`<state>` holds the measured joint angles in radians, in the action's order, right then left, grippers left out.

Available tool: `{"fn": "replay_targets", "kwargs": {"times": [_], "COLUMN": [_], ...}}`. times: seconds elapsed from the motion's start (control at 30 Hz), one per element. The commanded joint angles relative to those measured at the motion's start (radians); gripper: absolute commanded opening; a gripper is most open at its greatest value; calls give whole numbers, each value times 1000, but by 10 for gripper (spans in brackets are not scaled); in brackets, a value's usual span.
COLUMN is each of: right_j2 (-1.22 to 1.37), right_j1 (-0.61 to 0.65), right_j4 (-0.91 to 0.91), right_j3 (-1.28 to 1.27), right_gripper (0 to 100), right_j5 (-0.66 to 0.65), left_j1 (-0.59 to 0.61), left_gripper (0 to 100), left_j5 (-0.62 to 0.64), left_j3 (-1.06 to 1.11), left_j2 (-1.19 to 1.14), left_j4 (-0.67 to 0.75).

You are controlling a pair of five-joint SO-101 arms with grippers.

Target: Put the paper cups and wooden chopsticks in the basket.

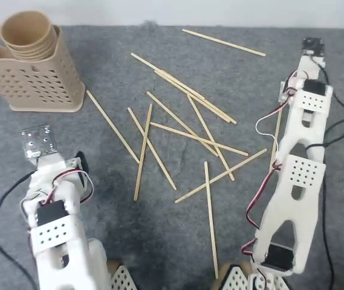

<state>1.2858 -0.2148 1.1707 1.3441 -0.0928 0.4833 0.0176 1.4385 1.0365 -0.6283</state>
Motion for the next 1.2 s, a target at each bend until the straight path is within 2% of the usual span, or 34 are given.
{"fn": "replay_targets", "kwargs": {"times": [0.0, 0.33, 0.63, 0.7, 0.77, 0.8, 0.83, 0.9, 1.0, 1.17], "right_j2": [18, 151, 188, 194, 206, 211, 213, 202, 156, -4], "right_j1": [33, 65, 42, 42, 42, 42, 41, 35, 31, 35], "right_j4": [50, 56, 148, 159, 136, 120, 116, 108, 105, 79], "right_j3": [265, 302, 302, 295, 287, 285, 290, 299, 342, 338], "right_gripper": [199, 199, 193, 135, 13, 0, 29, 3, 5, 6], "right_j5": [34, 35, 35, 35, 35, 35, 37, 71, 181, 284], "left_j1": [8, 8, 8, 8, 8, 8, 8, 8, 8, 8], "left_gripper": [198, 198, 198, 198, 198, 198, 198, 198, 198, 198], "left_j5": [-6, -6, -6, -6, -6, -6, -6, -6, -6, -6], "left_j3": [-10, -10, -10, -10, -10, -10, -10, -10, -10, -10], "left_j2": [21, 21, 21, 21, 21, 21, 21, 21, 21, 21], "left_j4": [18, 18, 18, 18, 18, 18, 18, 18, 18, 18]}}
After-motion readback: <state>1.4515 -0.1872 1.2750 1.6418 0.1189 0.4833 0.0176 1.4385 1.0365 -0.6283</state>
